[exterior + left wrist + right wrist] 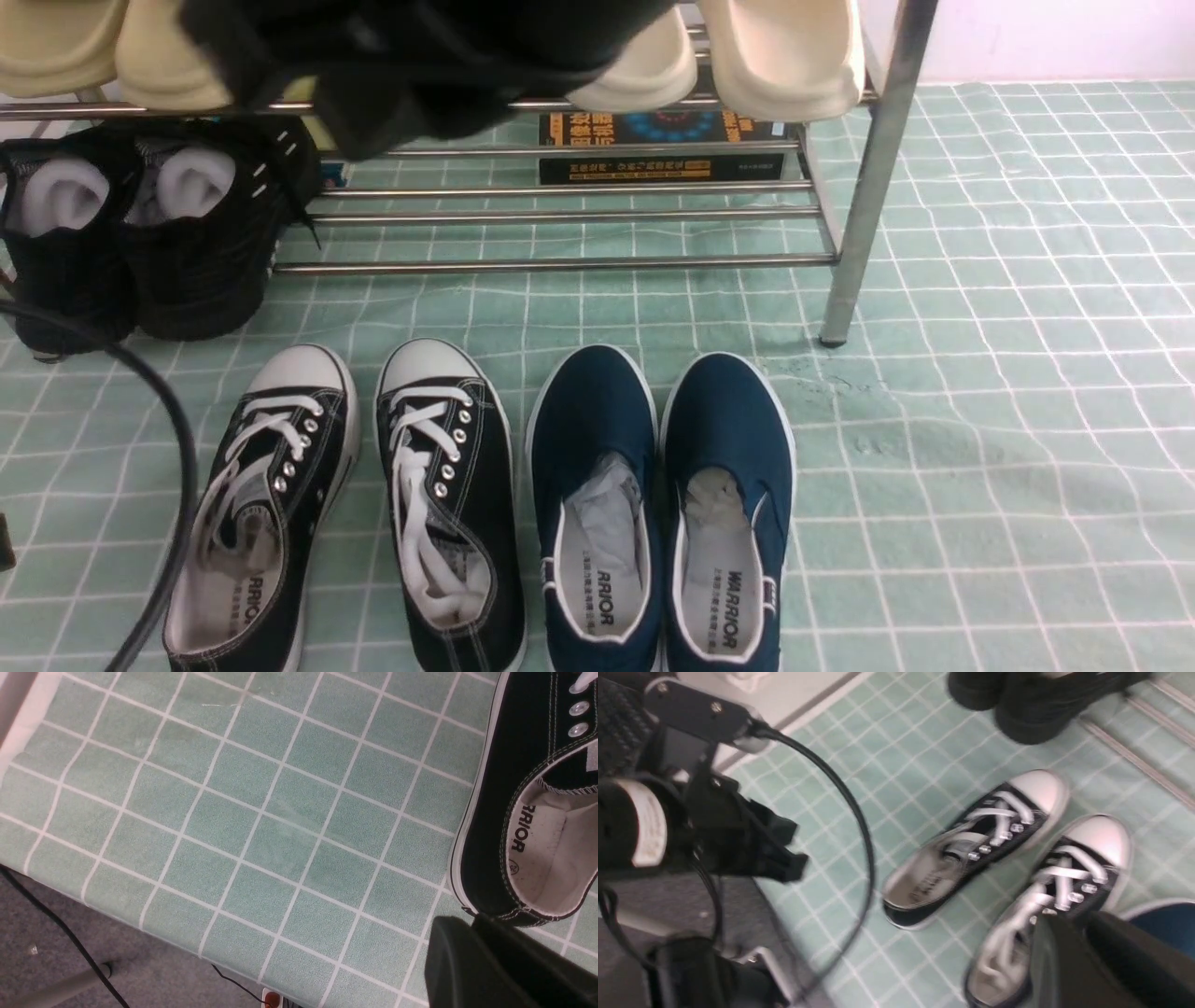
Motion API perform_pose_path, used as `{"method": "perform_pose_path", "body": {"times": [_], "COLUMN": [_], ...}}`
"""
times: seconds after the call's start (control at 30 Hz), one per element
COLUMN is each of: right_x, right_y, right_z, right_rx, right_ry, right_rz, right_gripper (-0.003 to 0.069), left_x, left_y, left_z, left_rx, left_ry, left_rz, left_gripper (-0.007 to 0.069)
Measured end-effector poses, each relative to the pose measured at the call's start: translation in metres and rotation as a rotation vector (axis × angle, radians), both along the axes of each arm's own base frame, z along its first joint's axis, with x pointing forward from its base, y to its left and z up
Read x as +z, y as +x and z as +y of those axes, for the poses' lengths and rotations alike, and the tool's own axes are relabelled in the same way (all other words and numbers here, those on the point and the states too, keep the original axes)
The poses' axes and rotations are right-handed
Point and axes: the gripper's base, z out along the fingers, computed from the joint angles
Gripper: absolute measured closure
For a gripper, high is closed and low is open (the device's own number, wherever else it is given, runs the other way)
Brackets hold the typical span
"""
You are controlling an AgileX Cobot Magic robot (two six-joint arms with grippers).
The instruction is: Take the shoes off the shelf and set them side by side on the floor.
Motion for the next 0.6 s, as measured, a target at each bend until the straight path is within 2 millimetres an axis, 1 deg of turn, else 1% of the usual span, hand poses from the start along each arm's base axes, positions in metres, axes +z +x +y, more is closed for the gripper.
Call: {"method": "perform_pose_path", "body": {"times": [0.1,0.13,0.2,0.23,0.27,0.3,0.33,0.37,0.47,0.53,0.57,0.6], "right_x": [0.003,0.006,0.002,0.001,-0.003,-0.004,-0.01,-0.016,-0.038,-0.057,-0.072,-0.076], "right_y": [-0.015,-0.023,-0.033,-0.034,-0.045,-0.046,-0.055,-0.061,-0.076,-0.084,-0.088,-0.089], "right_z": [-0.032,-0.048,-0.07,-0.072,-0.093,-0.096,-0.114,-0.126,-0.156,-0.169,-0.176,-0.177], "right_rx": [-0.023,-0.03,-0.042,-0.044,-0.055,-0.055,-0.066,-0.072,-0.082,-0.079,-0.078,-0.077], "right_ry": [-0.031,-0.032,-0.059,-0.063,-0.079,-0.08,-0.097,-0.11,-0.135,-0.099,-0.051,-0.036], "right_rz": [-0.024,-0.036,-0.042,-0.045,-0.054,-0.054,-0.064,-0.067,-0.079,-0.104,-0.127,-0.136], "right_gripper": [0.0638,0.0655,0.0666,0.0667,0.0671,0.0671,0.0671,0.0671,0.0671,0.0671,0.0671,0.0671], "left_x": [0.0,0.0,0.0,0.0,0.0,0.0,0.0,0.0,0.0,0.0,0.0,0.0], "left_y": [0.0,0.0,0.0,0.0,0.0,0.0,0.0,0.0,0.0,0.0,0.0,0.0], "left_z": [0.0,0.0,0.0,0.0,0.0,0.0,0.0,0.0,0.0,0.0,0.0,0.0], "left_rx": [0.0,0.0,0.0,0.0,0.0,0.0,0.0,0.0,0.0,0.0,0.0,0.0], "left_ry": [0.0,0.0,0.0,0.0,0.0,0.0,0.0,0.0,0.0,0.0,0.0,0.0], "left_rz": [0.0,0.0,0.0,0.0,0.0,0.0,0.0,0.0,0.0,0.0,0.0,0.0], "left_gripper": [0.0558,0.0558,0.0557,0.0557,0.0557,0.0557,0.0556,0.0555,0.0555,0.0554,0.0553,0.0552]}}
